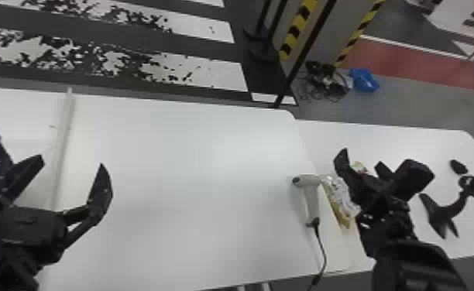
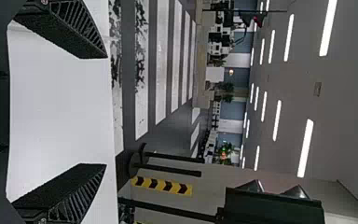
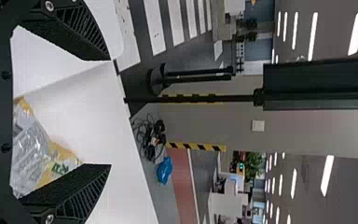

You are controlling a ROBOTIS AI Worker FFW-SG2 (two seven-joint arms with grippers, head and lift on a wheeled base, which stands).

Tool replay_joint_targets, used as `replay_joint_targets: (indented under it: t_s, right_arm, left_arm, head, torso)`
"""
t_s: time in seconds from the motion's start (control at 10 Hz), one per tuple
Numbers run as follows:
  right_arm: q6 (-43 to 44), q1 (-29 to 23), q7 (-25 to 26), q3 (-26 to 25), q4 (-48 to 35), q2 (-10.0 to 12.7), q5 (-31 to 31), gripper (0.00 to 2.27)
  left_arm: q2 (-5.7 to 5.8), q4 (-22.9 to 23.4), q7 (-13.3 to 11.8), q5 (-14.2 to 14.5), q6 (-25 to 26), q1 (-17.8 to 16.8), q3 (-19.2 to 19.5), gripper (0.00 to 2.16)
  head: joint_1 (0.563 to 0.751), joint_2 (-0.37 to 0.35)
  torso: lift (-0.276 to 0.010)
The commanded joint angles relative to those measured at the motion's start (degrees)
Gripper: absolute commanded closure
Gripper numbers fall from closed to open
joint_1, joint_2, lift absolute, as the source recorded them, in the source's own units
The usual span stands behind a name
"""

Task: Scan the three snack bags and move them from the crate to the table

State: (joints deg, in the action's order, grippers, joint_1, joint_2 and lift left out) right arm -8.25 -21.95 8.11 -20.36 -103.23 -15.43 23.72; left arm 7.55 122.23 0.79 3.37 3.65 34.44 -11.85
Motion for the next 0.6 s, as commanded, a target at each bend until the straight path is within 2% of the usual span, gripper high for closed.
replay_joint_targets:
  t_s: [0.0,0.3,0.5]
  right_arm:
    - [-2.26,-4.68,-0.38,4.01,-9.54,1.72,-0.08,0.05]
    - [-1.55,-11.80,-1.52,13.42,-18.15,3.22,-2.80,0.05]
    - [4.60,-15.50,-1.43,19.22,-18.85,3.22,-5.26,0.05]
  left_arm:
    - [0.01,0.29,0.00,0.06,0.18,0.01,-0.10,0.03]
    - [0.01,0.38,0.00,0.06,0.18,0.36,0.34,0.03]
    - [0.10,0.29,0.00,0.23,0.18,0.80,0.43,0.03]
  head:
    - [0.695,-0.350]
    - [0.695,-0.349]
    - [0.695,-0.248]
  torso:
    - [-0.062]
    - [-0.062]
    - [-0.062]
